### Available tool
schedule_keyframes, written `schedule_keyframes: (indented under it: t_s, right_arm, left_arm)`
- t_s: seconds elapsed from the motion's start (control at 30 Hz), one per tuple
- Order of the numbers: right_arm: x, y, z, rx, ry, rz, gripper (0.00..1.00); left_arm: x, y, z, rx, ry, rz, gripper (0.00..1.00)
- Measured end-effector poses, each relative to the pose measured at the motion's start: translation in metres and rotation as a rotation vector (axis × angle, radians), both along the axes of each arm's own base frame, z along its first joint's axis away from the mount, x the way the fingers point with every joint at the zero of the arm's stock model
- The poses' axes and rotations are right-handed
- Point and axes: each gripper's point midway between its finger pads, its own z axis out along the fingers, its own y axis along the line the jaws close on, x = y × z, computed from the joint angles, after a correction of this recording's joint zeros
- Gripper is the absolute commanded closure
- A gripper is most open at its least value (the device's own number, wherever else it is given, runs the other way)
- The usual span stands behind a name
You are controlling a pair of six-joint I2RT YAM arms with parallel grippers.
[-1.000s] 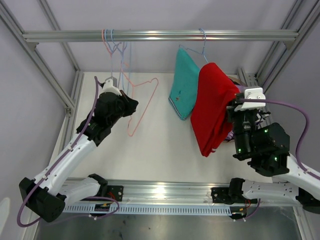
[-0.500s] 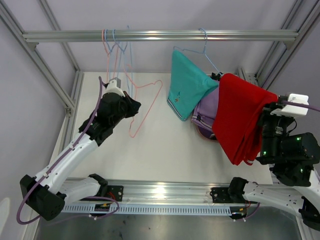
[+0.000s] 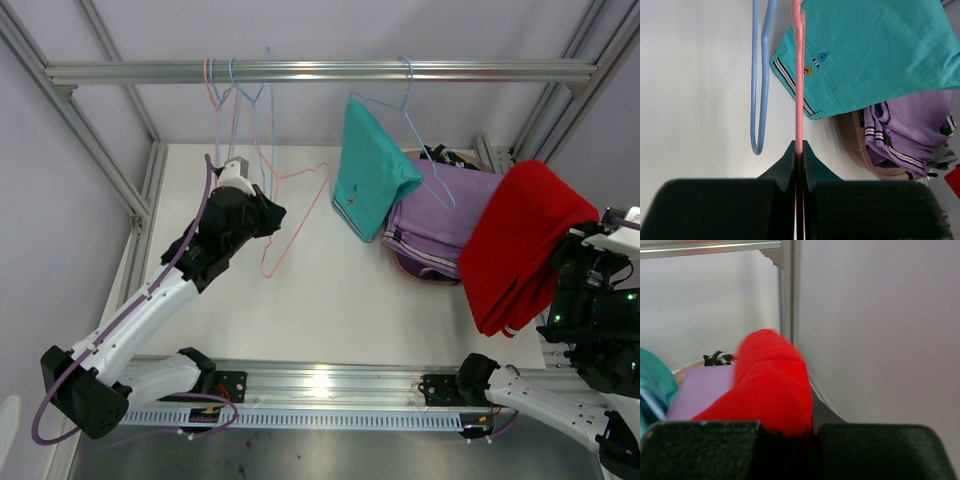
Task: Remove the trousers from the hanger
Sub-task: Place the trousers in the bin.
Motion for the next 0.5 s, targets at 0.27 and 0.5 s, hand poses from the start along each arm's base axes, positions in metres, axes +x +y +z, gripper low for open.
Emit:
schedule_keyframes:
  t_s: [0.27,0.5]
  right_arm:
    - [-0.006,-0.010,-0.005,-0.004,0.026,-0.038,1.00]
    - [0.002,0.001,-0.012,0.006,0.023,-0.042,1.00]
  left_arm:
    - [-0.002,-0.003,-0.003,0.012,0.007,-0.009,1.00]
    - [-0.004,-0.005,-0.005,0.031,0.005,-0.011,1.00]
